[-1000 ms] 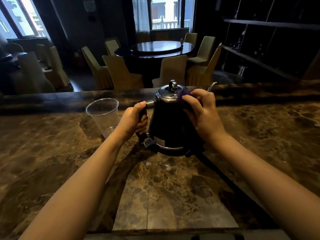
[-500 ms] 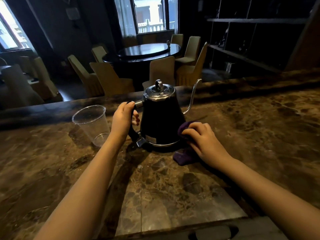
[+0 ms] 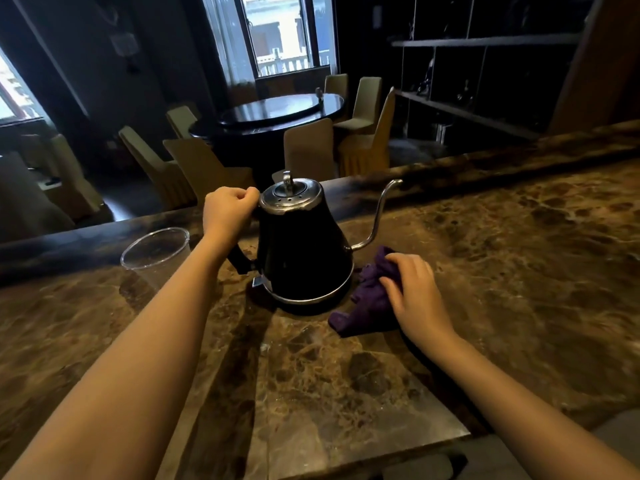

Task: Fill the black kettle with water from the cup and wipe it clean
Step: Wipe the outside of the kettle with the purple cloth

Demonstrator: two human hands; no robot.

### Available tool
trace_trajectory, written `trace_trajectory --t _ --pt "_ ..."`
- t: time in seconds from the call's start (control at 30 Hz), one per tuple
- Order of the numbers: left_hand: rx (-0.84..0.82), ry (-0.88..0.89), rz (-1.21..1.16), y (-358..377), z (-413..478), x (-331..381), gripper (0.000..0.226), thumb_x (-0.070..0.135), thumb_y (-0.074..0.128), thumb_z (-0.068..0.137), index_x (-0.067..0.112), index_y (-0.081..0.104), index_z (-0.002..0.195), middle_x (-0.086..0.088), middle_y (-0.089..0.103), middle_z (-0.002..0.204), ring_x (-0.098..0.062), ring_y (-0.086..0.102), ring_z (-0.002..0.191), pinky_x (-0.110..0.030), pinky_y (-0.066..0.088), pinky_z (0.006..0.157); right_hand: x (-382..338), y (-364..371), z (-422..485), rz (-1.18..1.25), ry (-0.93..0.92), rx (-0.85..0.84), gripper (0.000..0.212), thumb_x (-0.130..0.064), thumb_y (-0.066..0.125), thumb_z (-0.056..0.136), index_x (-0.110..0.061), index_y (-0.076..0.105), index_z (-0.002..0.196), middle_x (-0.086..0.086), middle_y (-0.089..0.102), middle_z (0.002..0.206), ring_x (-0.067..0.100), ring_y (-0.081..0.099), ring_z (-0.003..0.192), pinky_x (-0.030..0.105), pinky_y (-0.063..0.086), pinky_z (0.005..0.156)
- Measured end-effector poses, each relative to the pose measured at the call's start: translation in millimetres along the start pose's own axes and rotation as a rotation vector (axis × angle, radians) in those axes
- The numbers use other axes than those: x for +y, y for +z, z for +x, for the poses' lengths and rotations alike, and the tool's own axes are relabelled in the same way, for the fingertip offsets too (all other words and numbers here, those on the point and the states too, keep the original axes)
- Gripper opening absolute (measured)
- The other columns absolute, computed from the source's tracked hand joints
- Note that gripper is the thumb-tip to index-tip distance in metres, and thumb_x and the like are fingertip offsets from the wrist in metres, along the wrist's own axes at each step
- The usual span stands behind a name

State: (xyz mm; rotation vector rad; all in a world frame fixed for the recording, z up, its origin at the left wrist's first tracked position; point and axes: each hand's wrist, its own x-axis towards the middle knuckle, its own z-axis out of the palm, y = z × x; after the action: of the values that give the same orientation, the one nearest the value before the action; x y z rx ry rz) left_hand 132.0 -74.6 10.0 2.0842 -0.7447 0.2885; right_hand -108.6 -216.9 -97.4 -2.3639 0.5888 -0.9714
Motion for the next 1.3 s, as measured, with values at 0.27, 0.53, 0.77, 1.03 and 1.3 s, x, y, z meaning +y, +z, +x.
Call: trace_trajectory --t 0.27,0.53,0.77,1.03,1.3 --pt "-0.087 0.024 -0.110 5 5 3 0.042 0.015 0.050 0.082 0.015 0.041 0.041 0.012 0.039 0.028 -0.004 0.037 0.033 -0.011 0.027 0.040 -91 12 46 0.220 -0.131 0.229 0.035 -0.020 0.044 0.088 -0.005 0.052 0.119 0.015 0.058 0.112 0.027 0.050 0.102 0.021 0.032 0.088" --pt "-0.093 0.046 -0.172 7 7 -4 0.039 0.016 0.051 0.083 0.012 0.047 0.044 0.011 0.044 0.031 -0.004 0.038 0.035 -0.024 0.033 0.049 -47 43 -1 -0.087 0.032 0.047 0.044 -0.027 0.037 0.090 -0.003 0.048 0.125 0.014 0.056 0.111 0.028 0.052 0.098 0.040 0.052 0.085" --pt "-0.101 0.044 -0.161 9 5 1 0.040 0.016 0.051 0.083 0.014 0.048 0.044 0.012 0.045 0.030 -0.003 0.040 0.034 -0.021 0.033 0.047 -76 22 31 0.194 0.000 0.164 0.022 -0.009 0.050 0.088 -0.004 0.057 0.108 0.012 0.054 0.104 0.020 0.052 0.095 0.024 0.044 0.084" --pt "-0.110 0.029 -0.171 8 3 4 0.039 0.016 0.051 0.083 0.015 0.047 0.044 0.013 0.044 0.030 -0.003 0.040 0.034 -0.012 0.032 0.042 -34 24 2 -0.006 -0.086 0.000 0.035 -0.018 0.038 0.084 -0.002 0.060 0.107 0.015 0.059 0.093 0.031 0.055 0.087 0.042 0.052 0.077" --pt "-0.282 0.027 -0.032 1 6 17 0.044 0.031 0.045 0.093 0.012 0.048 0.054 0.001 0.046 0.050 -0.002 0.045 0.039 -0.013 0.038 0.047 -1 -21 11 0.202 0.246 -0.048 0.023 -0.005 0.059 0.082 -0.005 0.066 0.104 0.013 0.068 0.105 0.024 0.059 0.097 0.017 0.034 0.075"
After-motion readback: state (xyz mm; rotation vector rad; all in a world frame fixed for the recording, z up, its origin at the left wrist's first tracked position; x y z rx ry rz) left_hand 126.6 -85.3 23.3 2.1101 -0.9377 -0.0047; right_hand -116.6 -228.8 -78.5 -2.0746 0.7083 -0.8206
